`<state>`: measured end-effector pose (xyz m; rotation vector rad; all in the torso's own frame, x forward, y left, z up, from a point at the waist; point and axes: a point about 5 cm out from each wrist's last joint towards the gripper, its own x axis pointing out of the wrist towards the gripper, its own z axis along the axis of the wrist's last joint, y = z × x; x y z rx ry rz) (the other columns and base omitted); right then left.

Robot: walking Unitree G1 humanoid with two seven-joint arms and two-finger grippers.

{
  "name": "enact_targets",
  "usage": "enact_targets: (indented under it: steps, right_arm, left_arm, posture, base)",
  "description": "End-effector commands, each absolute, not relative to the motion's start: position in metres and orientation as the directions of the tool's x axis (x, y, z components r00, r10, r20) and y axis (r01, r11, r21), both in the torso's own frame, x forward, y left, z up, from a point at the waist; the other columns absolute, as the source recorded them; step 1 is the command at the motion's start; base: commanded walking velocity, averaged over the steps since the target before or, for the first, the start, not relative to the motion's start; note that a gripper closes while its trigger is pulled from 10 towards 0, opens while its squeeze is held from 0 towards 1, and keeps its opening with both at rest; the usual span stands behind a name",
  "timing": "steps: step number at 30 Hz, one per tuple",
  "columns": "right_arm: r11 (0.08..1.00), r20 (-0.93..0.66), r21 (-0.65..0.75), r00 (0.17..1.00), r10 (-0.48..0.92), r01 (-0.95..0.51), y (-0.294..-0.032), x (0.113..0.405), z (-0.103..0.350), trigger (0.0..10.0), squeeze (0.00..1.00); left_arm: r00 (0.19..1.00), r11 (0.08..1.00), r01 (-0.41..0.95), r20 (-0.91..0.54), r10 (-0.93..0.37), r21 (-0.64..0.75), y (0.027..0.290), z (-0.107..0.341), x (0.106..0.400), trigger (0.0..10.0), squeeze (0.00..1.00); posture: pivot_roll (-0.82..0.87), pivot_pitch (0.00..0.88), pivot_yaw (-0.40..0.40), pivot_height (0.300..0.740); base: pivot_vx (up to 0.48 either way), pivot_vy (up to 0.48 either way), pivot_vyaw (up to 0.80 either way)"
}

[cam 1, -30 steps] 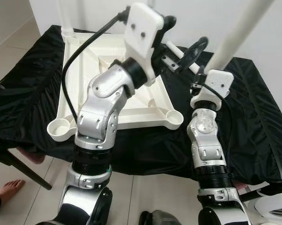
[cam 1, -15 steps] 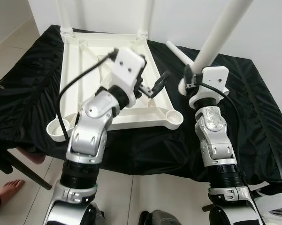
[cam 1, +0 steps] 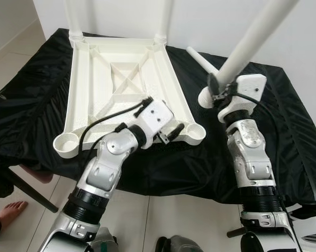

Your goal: Building children table

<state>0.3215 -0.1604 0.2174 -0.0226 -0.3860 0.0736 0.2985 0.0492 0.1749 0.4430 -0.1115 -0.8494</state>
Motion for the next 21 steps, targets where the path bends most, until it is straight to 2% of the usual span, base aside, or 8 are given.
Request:
enact_targets:
  steps: [1,7,9,21]
  right_arm:
    - [0.999,0.358,0.003,0.933,0.042,-0.046,-0.168,0.322,0.215,10.0,0.00]
    - [0.999,0.340,0.034,0.940,0.028,-0.042,-0.172,0.320,0.210,10.0,0.00]
    - [0.997,0.333,0.069,0.943,0.015,-0.040,-0.176,0.317,0.206,10.0,0.00]
    - [0.994,0.339,0.101,0.941,0.003,-0.040,-0.181,0.312,0.205,10.0,0.00]
  left_arm:
    - [0.661,0.557,0.709,-0.134,-0.738,0.432,0.044,0.160,0.298,10.0,0.00]
    - [0.625,0.501,0.754,-0.231,-0.745,0.425,0.041,0.141,0.300,10.0,0.00]
    - [0.588,0.463,0.789,-0.277,-0.760,0.405,0.036,0.132,0.302,10.0,0.00]
    - [0.533,0.410,0.833,-0.339,-0.775,0.372,0.021,0.126,0.318,10.0,0.00]
  posture:
    - [0.06,0.007,-0.090,0.740]
    - [0.05,0.019,-0.079,0.740]
    - [0.04,0.021,-0.071,0.740]
    - [0.03,0.024,-0.054,0.740]
  base:
    - [0.000,0.000,0.00]
    - [0.000,0.000,0.00]
    - [0.000,0.000,0.00]
    - [0.000,0.000,0.00]
